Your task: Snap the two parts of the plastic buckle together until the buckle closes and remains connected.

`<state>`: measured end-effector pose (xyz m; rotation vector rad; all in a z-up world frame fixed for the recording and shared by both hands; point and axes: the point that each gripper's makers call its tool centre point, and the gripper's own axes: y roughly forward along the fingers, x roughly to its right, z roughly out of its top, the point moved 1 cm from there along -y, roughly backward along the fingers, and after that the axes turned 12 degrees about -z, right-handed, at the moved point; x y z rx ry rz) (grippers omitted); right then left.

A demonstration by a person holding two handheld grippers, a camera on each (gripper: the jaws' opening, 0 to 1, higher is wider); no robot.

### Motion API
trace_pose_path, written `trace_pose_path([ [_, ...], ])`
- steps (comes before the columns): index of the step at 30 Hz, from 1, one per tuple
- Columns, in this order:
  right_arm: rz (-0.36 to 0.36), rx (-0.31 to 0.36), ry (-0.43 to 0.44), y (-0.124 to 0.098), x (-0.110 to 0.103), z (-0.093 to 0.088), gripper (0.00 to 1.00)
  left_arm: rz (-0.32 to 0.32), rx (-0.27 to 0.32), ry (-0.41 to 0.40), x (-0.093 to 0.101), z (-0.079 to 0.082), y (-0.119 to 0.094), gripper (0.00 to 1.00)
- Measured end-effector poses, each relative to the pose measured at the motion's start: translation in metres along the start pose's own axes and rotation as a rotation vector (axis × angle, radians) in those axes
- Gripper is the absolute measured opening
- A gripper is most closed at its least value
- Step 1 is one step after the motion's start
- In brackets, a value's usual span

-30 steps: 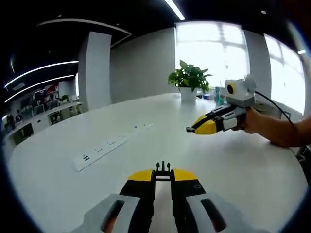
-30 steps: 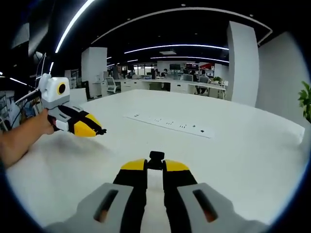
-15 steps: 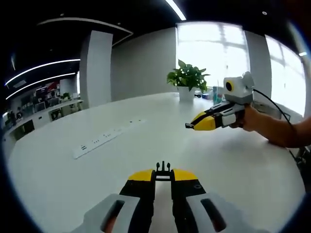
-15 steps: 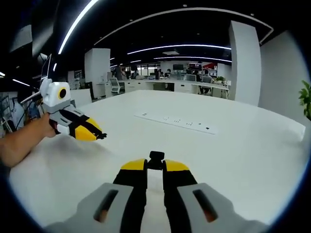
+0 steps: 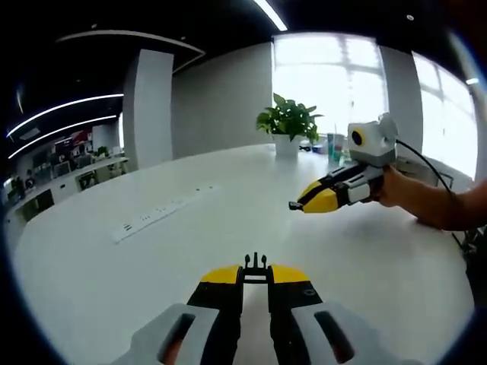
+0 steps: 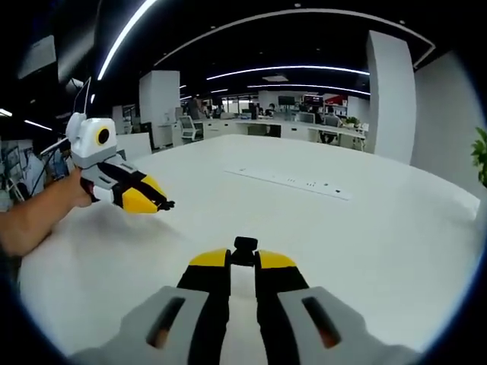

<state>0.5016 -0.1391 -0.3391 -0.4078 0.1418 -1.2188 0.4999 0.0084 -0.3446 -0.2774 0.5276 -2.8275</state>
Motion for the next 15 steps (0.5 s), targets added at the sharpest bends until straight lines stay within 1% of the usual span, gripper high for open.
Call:
trace_pose_path([
  [3, -0.002, 0.0, 0.004, -0.001, 0.001, 0.0, 0.1, -0.005, 0.0, -0.002, 0.002, -0.002, -0.001, 0.1],
  [7, 0.001, 0.005, 0.01, -0.008, -0.002, -0.001, 0.1, -0.007, -0.004, -0.006, 0.006, -0.005, -0.004, 0.1],
  [15, 0.027, 0.018, -0.005, -0.025, -0.016, -0.003, 0.1, -0.009, -0.004, 0.002, 0.018, -0.01, -0.014, 0.1],
])
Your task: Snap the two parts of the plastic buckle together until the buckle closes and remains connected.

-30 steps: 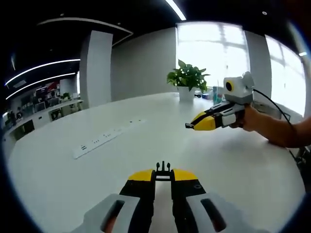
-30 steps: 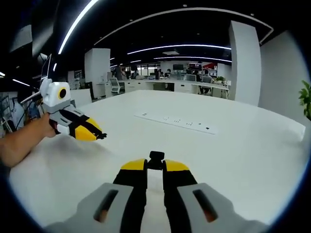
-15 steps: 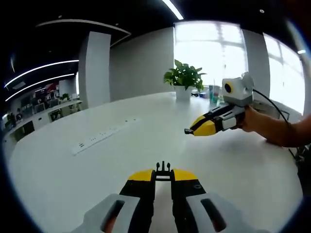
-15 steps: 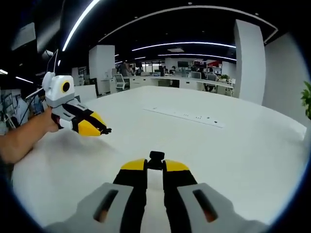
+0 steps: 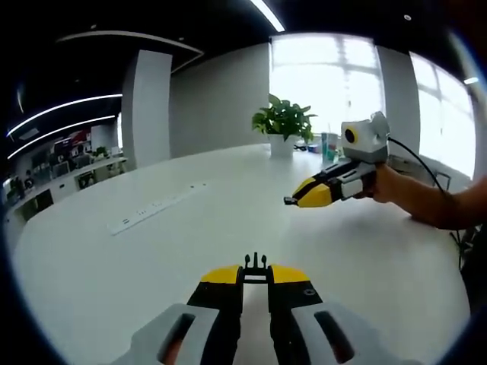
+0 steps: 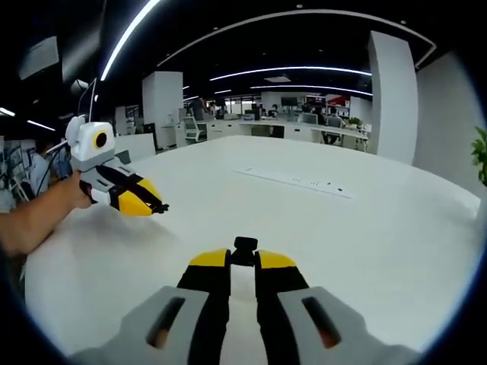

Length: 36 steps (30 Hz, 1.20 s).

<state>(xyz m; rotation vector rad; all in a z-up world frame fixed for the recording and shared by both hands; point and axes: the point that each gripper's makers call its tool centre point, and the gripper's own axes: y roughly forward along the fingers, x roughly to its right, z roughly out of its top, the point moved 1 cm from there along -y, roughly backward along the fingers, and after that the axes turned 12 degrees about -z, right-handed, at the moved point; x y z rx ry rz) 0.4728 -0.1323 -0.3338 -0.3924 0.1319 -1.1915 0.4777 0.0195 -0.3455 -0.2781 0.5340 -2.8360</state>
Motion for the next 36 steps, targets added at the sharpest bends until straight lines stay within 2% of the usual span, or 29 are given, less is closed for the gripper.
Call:
trace_pose_path([
  [11, 0.092, 0.01, -0.081, -0.012, -0.024, -0.003, 0.1, -0.044, 0.004, 0.014, 0.019, -0.005, -0.008, 0.1],
  [15, 0.099, 0.01, -0.096, -0.012, -0.022, -0.005, 0.1, -0.055, -0.007, 0.014, 0.025, -0.009, -0.009, 0.1],
  [18, 0.114, 0.018, -0.093, -0.012, -0.025, -0.003, 0.1, -0.064, 0.002, 0.014, 0.025, -0.004, -0.01, 0.1],
  [21, 0.163, 0.024, -0.114, -0.016, -0.032, -0.004, 0.1, -0.067, -0.011, 0.02, 0.025, -0.005, -0.009, 0.1],
  [25, 0.196, 0.024, -0.137, -0.017, -0.031, -0.006, 0.1, -0.078, -0.025, 0.017, 0.026, -0.007, -0.007, 0.1],
  [28, 0.249, 0.028, -0.126, -0.019, -0.03, -0.006, 0.1, -0.081, -0.026, 0.016, 0.026, -0.007, -0.008, 0.1],
  [29, 0.257, 0.029, -0.124, -0.021, -0.037, -0.006, 0.1, -0.082, -0.024, 0.016, 0.026, -0.006, -0.008, 0.1],
  [36, 0.253, 0.007, -0.124, -0.025, -0.038, -0.012, 0.1, -0.093, -0.022, 0.018, 0.039, -0.006, -0.007, 0.1],
])
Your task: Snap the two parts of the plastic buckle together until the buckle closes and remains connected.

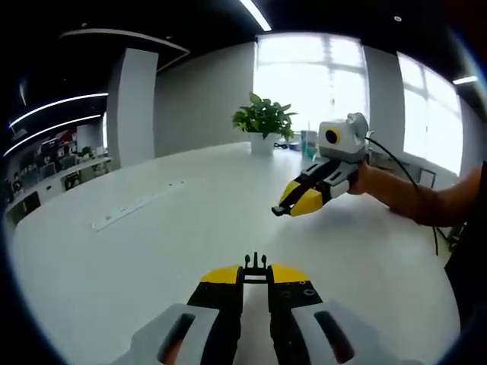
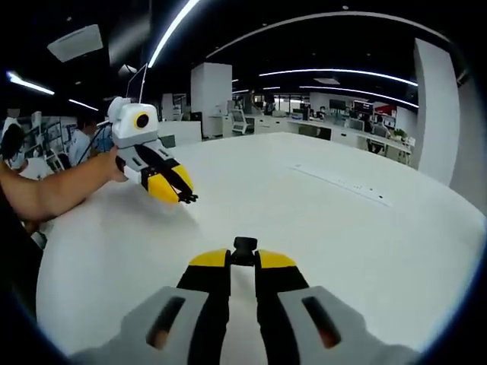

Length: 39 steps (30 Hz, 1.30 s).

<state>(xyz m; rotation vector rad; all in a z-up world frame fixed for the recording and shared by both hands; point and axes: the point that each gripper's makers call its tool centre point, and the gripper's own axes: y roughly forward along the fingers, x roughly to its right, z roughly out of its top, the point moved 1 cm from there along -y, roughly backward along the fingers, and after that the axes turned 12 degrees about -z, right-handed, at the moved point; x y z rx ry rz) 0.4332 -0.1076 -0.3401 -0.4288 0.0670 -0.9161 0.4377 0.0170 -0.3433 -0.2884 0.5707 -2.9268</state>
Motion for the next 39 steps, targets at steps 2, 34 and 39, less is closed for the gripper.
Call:
trace_pose_path([
  [2, 0.002, 0.0, 0.001, -0.002, 0.001, 0.0, 0.1, 0.0, -0.004, 0.004, 0.002, 0.0, 0.0, 0.1],
  [34, 0.24, 0.039, -0.084, -0.015, -0.046, 0.006, 0.1, -0.113, -0.013, 0.027, 0.046, -0.008, -0.008, 0.09],
  [39, 0.274, 0.032, -0.085, -0.025, -0.058, -0.001, 0.1, -0.14, -0.021, 0.03, 0.052, -0.012, -0.007, 0.1],
])
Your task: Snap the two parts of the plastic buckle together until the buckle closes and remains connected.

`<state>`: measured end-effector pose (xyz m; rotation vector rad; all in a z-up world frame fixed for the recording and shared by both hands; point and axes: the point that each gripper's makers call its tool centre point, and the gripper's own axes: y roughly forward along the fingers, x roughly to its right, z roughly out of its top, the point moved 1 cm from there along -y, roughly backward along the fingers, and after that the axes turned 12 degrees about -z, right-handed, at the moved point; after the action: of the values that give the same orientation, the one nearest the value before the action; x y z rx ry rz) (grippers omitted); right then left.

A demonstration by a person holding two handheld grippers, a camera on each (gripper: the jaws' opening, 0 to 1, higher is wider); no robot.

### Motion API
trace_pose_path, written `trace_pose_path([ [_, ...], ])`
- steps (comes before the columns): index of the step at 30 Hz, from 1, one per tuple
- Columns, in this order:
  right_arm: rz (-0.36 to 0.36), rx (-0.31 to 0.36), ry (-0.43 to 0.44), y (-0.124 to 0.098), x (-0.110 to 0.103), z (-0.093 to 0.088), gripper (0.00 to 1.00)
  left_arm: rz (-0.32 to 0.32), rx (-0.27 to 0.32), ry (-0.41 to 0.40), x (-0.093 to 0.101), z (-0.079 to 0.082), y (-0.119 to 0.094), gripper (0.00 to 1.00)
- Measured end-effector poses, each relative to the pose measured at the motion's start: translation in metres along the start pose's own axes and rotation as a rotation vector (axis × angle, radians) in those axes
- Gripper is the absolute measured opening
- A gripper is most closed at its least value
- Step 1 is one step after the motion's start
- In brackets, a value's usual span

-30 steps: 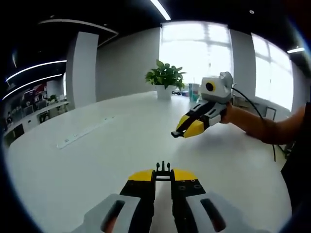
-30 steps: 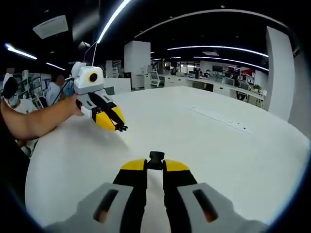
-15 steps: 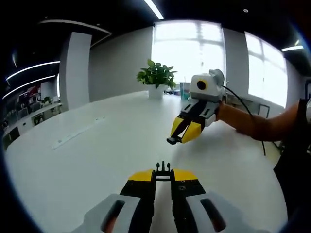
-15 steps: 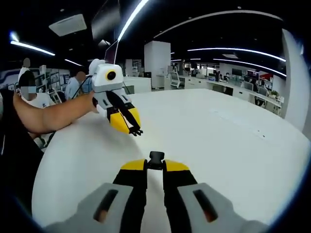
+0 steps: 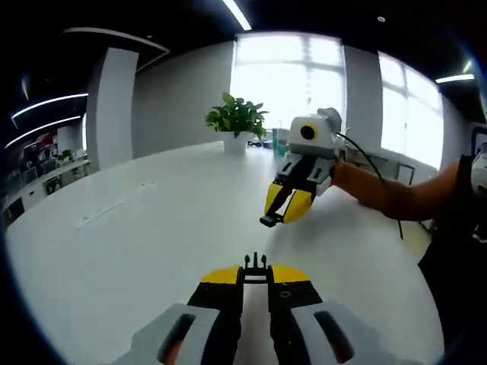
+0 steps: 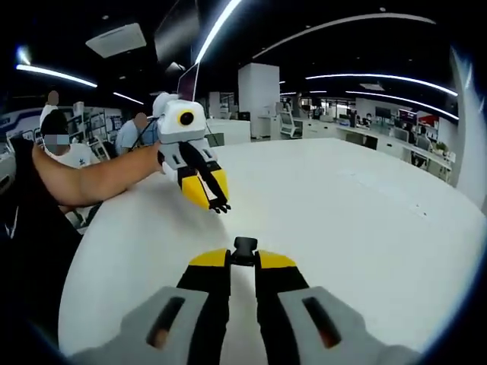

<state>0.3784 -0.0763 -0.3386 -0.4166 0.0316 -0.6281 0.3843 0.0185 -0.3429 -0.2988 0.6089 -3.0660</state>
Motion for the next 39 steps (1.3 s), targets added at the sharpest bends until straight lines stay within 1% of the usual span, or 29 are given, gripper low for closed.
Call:
trace_pose_path([
  [2, 0.01, -0.007, -0.006, -0.002, -0.007, -0.003, 0.1, -0.036, -0.007, 0.006, 0.007, -0.001, 0.003, 0.1],
  [4, 0.017, -0.008, -0.017, -0.003, -0.013, -0.002, 0.1, -0.069, -0.021, 0.006, 0.007, -0.002, 0.004, 0.1],
  [7, 0.044, -0.011, -0.032, -0.003, -0.021, -0.002, 0.1, -0.113, -0.019, 0.01, 0.014, -0.001, 0.007, 0.1],
  [9, 0.052, -0.011, -0.034, -0.002, -0.018, -0.001, 0.1, -0.121, -0.027, 0.018, 0.015, -0.003, 0.008, 0.1],
  [11, 0.068, -0.011, -0.03, -0.004, -0.023, -0.001, 0.1, -0.132, -0.032, 0.02, 0.013, -0.004, 0.007, 0.1],
  [12, 0.086, -0.018, -0.026, -0.005, -0.028, -0.002, 0.1, -0.134, -0.032, 0.021, 0.013, -0.005, 0.007, 0.1],
  [14, 0.119, -0.021, -0.021, -0.005, -0.029, -0.002, 0.1, -0.145, -0.04, 0.024, 0.021, -0.008, 0.008, 0.1],
  [16, 0.151, -0.023, -0.018, -0.005, -0.031, -0.002, 0.1, -0.142, -0.049, 0.029, 0.021, -0.012, 0.009, 0.1],
  [18, 0.168, -0.035, -0.022, -0.005, -0.037, -0.004, 0.1, -0.145, -0.049, 0.03, 0.022, -0.012, 0.008, 0.1],
  [21, 0.182, -0.053, -0.031, -0.002, -0.039, -0.008, 0.1, -0.153, -0.053, 0.031, 0.019, -0.011, 0.007, 0.1],
  [24, 0.195, -0.066, -0.03, -0.002, -0.04, -0.011, 0.1, -0.155, -0.07, 0.041, 0.015, -0.013, 0.006, 0.1],
  [29, 0.207, -0.066, -0.031, -0.002, -0.045, -0.011, 0.1, -0.188, -0.088, 0.047, 0.023, -0.016, 0.006, 0.1],
  [32, 0.215, -0.075, -0.036, -0.001, -0.048, -0.014, 0.1, -0.199, -0.106, 0.053, 0.03, -0.021, 0.008, 0.1],
  [36, 0.229, -0.081, -0.039, -0.002, -0.054, -0.015, 0.1, -0.212, -0.105, 0.06, 0.04, -0.023, 0.01, 0.1],
  [39, 0.233, -0.078, -0.046, -0.002, -0.056, -0.015, 0.1, -0.228, -0.115, 0.057, 0.045, -0.029, 0.014, 0.1],
])
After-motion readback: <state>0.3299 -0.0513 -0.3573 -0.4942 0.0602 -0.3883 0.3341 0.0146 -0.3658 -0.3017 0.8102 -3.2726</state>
